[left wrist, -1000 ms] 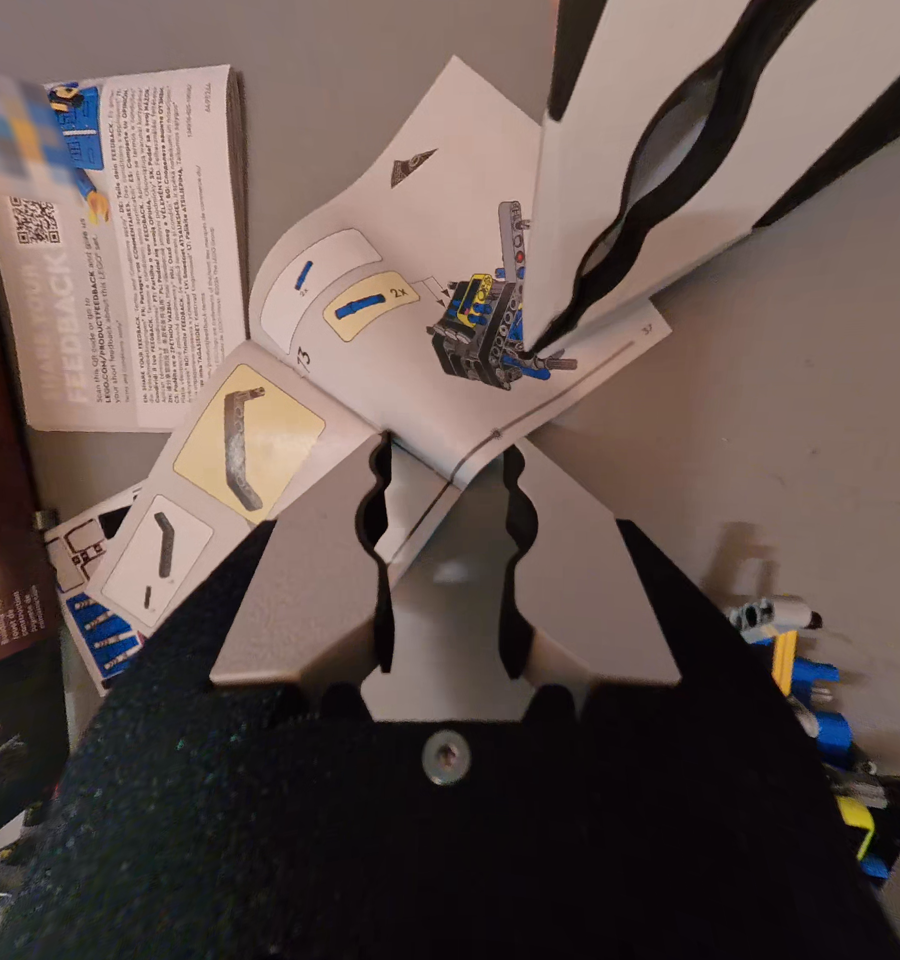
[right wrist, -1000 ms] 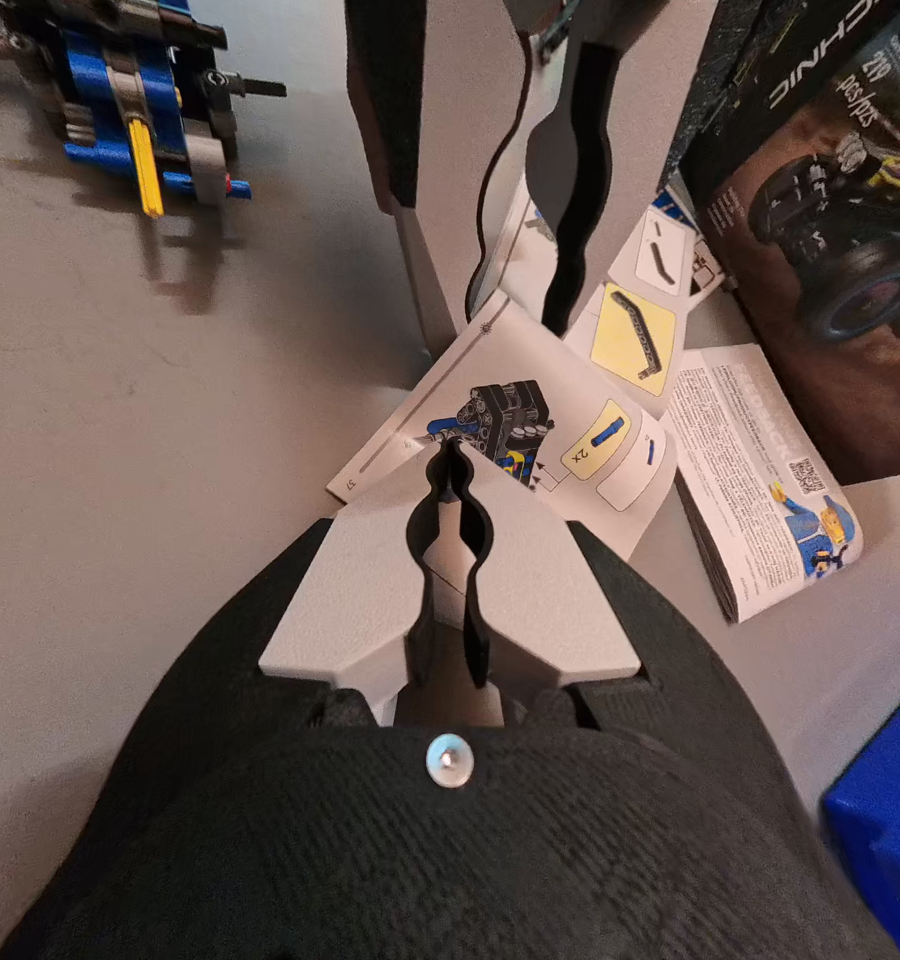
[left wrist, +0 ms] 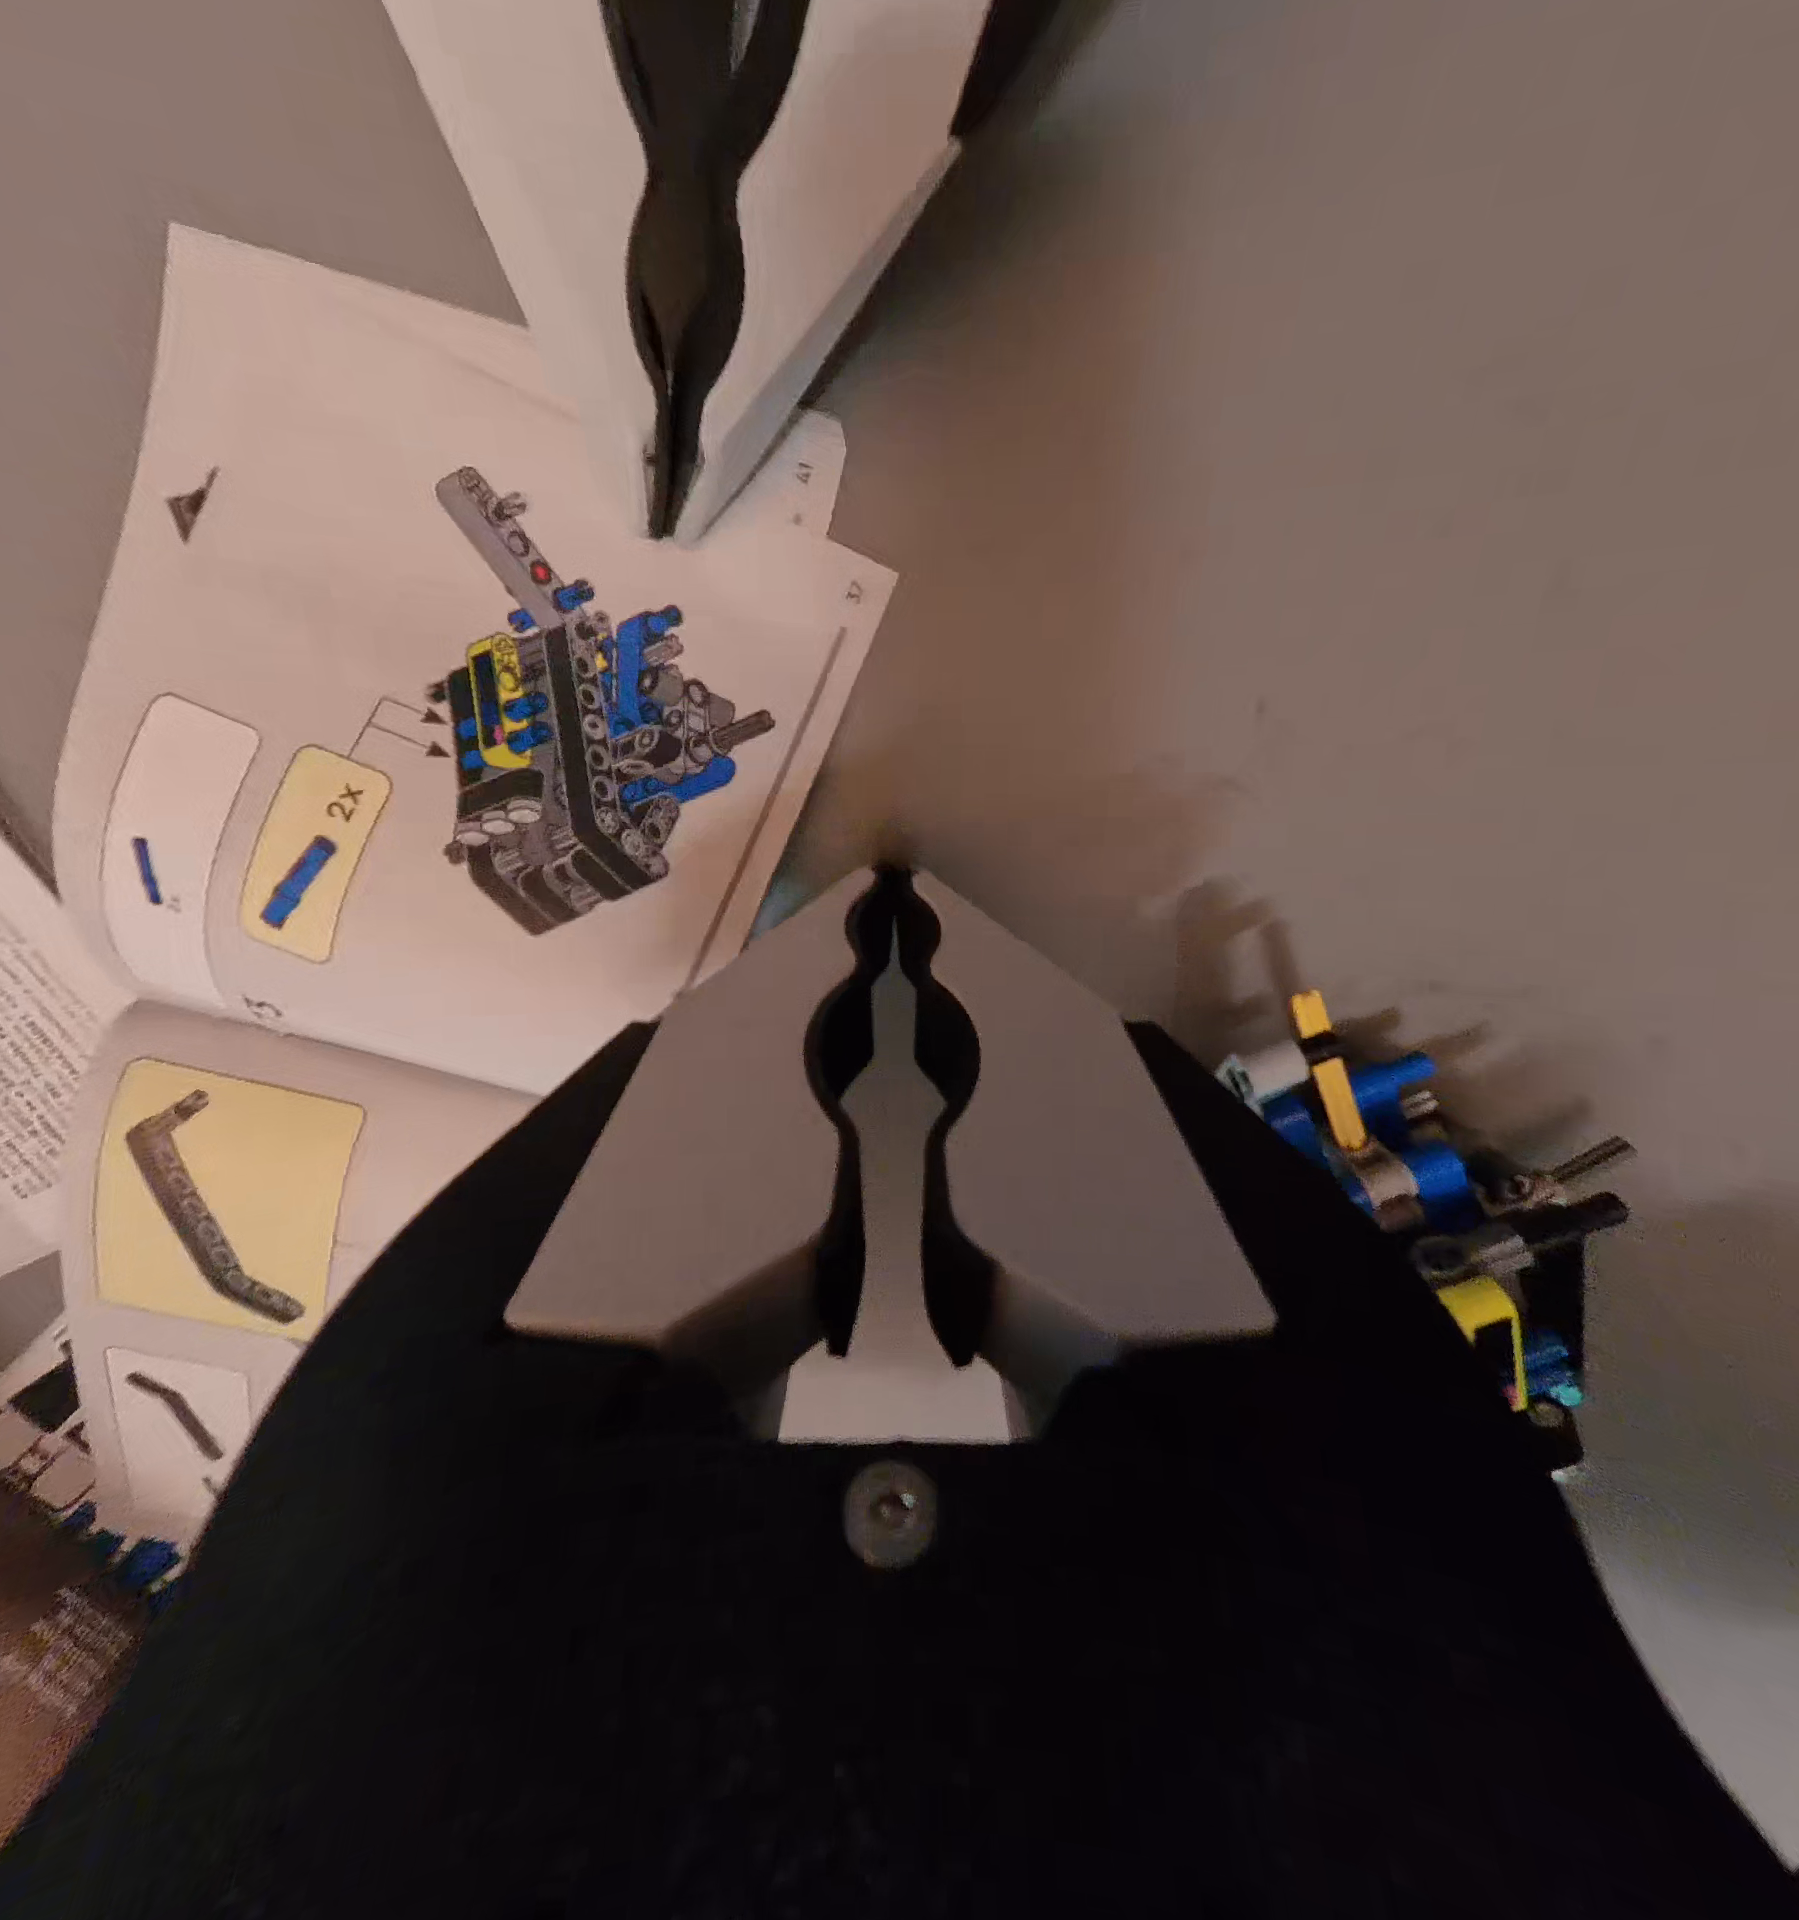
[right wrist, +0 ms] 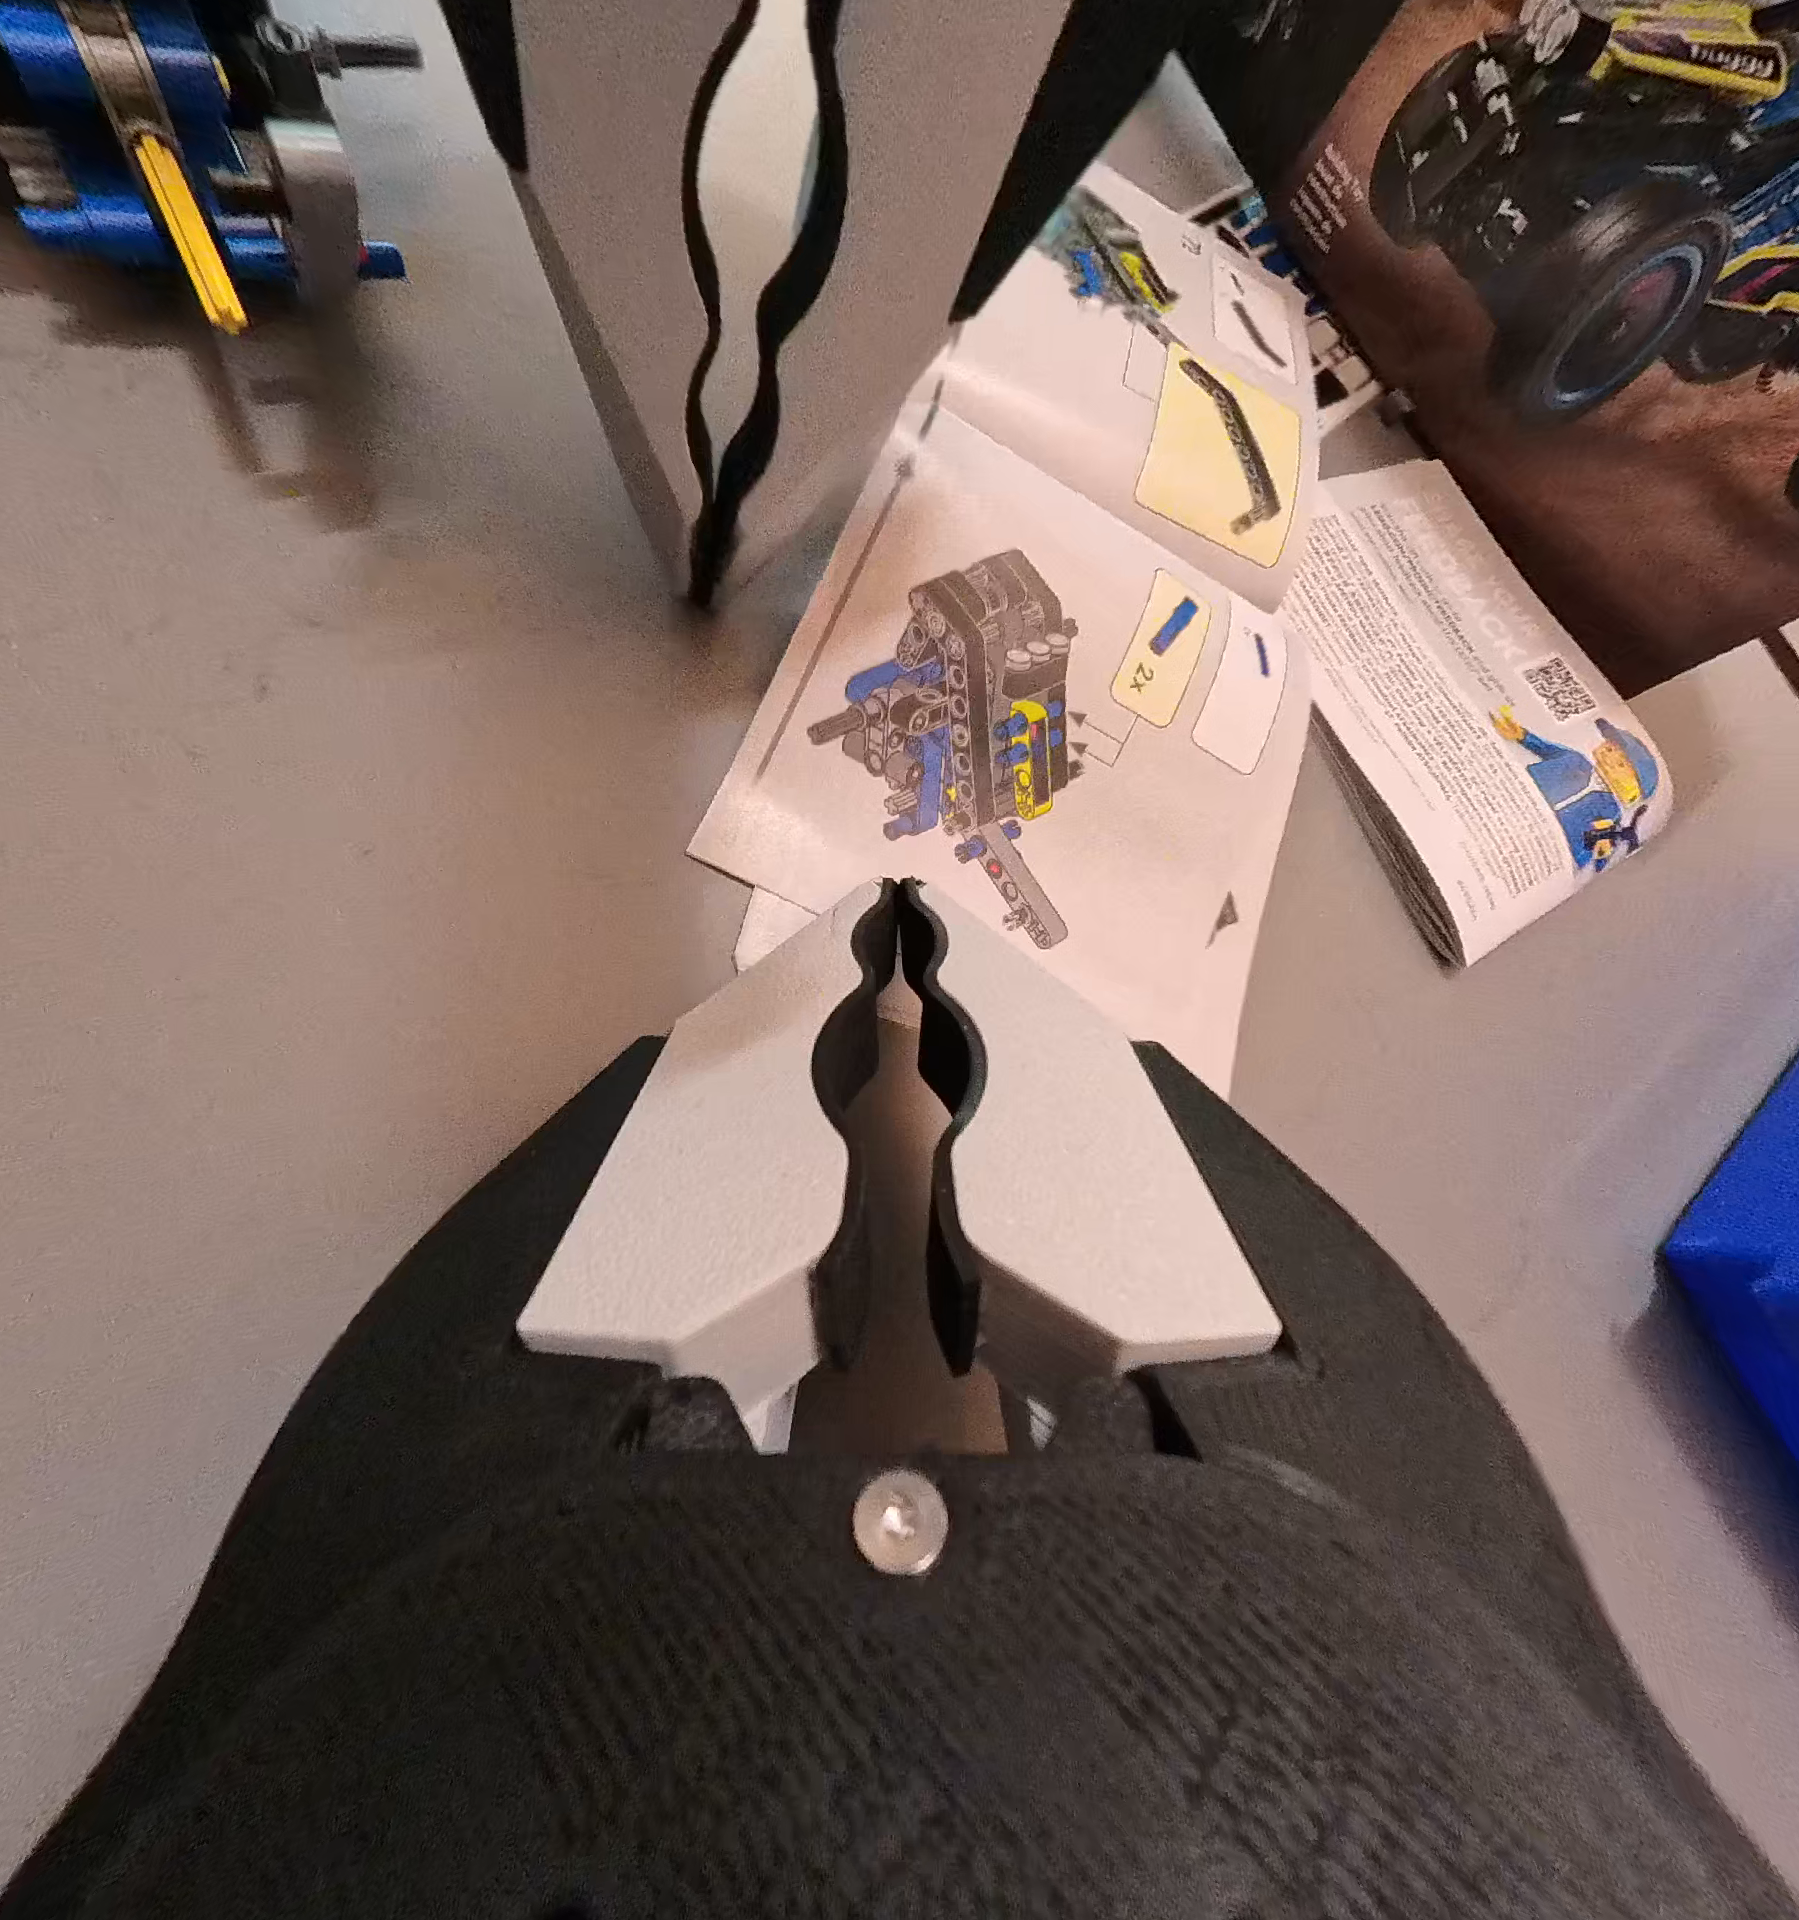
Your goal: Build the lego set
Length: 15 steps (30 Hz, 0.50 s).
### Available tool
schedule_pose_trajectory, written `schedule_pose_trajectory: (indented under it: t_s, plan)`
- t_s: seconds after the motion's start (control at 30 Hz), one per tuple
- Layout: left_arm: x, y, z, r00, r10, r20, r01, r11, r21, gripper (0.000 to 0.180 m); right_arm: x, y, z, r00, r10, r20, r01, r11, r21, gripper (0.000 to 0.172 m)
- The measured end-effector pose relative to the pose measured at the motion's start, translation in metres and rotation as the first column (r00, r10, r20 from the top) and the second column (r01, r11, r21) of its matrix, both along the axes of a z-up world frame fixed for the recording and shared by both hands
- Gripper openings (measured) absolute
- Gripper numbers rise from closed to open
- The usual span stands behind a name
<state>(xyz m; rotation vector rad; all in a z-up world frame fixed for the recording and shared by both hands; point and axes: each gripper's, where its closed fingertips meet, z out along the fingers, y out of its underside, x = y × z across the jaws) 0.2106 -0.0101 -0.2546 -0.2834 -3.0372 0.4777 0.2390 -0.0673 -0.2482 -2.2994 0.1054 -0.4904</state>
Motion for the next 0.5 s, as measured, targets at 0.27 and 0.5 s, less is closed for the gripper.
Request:
schedule_pose_trajectory:
  t_s: [0.27,0.5]
  plan:
    - [0.041,-0.042,0.020,0.970,0.032,0.240,0.009,0.986,-0.168,0.000,-0.002,-0.001,0.000,0.999,0.022,-0.027,-0.022,1.000,0.007,0.000]
    - [0.047,-0.015,0.001,0.962,0.016,0.273,-0.002,0.999,-0.050,0.000,0.000,-0.011,-0.001,0.999,-0.024,-0.021,0.024,1.000,-0.002,0.000]
